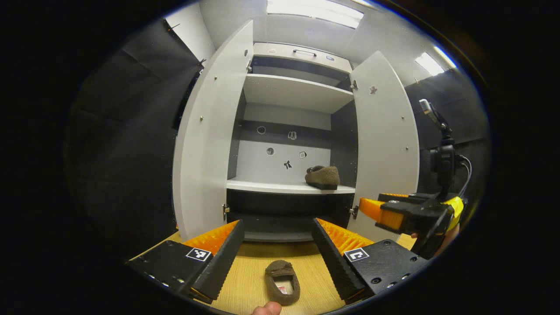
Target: Grab one shoe with the right hand and put it into the shoe cabinet, grab the other shoe with the left hand and put it into the shoe cabinet; then close the right door with the right hand and the left door with the left hand.
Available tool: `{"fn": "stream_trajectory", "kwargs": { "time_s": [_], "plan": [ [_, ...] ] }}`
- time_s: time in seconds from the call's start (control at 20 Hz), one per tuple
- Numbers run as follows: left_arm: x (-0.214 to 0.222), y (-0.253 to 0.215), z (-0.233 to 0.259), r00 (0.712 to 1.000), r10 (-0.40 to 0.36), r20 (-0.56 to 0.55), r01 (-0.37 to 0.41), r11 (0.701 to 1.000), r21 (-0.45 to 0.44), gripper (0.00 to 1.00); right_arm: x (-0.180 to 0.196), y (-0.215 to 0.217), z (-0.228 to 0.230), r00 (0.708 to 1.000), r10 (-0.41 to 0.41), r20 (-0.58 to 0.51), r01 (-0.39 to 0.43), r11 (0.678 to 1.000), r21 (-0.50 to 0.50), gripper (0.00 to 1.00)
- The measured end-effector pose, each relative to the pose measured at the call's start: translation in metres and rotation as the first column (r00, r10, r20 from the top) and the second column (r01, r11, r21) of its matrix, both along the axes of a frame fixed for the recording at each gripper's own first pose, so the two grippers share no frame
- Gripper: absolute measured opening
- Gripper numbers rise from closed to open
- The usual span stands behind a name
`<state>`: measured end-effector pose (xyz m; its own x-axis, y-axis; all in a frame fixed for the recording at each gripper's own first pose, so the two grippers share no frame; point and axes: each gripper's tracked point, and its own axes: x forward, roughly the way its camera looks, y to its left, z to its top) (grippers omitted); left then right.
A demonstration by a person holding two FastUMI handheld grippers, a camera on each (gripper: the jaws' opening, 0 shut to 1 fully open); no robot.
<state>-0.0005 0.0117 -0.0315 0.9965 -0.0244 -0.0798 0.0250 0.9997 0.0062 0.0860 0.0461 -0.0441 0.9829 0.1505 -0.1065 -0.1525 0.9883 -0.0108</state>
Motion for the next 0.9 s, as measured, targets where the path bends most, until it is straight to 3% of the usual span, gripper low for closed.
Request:
{"fn": "stream_trajectory", "kwargs": {
  "time_s": [0.1, 0.15, 0.4, 0.55, 0.7, 0.75, 0.9],
  "plan": [
    [-0.003, -0.003, -0.006, 1.000, -0.008, -0.023, 0.008, 1.000, -0.003, 0.99, -0.019, -0.007, -0.019, 1.000, -0.024, -0.009, 0.024, 1.000, 0.012, 0.81],
    [-0.003, -0.004, -0.009, 0.999, -0.014, -0.033, 0.014, 1.000, -0.006, 0.95, -0.027, -0.008, -0.027, 1.000, -0.029, -0.012, 0.029, 0.999, 0.014, 0.83],
    [-0.007, -0.002, -0.019, 0.997, -0.011, -0.078, 0.009, 1.000, -0.018, 0.95, -0.058, -0.008, -0.054, 0.999, -0.024, -0.039, 0.023, 0.999, -0.023, 0.87],
    [0.001, 0.000, -0.025, 0.992, -0.014, -0.122, 0.006, 0.998, -0.068, 0.94, -0.072, -0.011, -0.053, 0.998, -0.023, -0.058, 0.022, 0.999, -0.027, 0.88],
    [0.007, 0.000, -0.067, 0.967, -0.061, -0.248, 0.026, 0.990, -0.142, 0.95, -0.082, -0.011, -0.055, 0.997, -0.013, -0.071, 0.011, 1.000, -0.026, 0.88],
    [0.012, -0.004, -0.084, 0.951, -0.104, -0.290, 0.055, 0.984, -0.172, 0.95, -0.084, -0.012, -0.056, 0.997, -0.016, -0.075, 0.014, 0.999, -0.031, 0.87],
    [0.020, 0.001, -0.144, 0.891, -0.136, -0.433, 0.041, 0.974, -0.224, 0.94, -0.088, -0.013, -0.060, 0.995, -0.022, -0.095, 0.020, 1.000, -0.020, 0.87]
  ]
}}
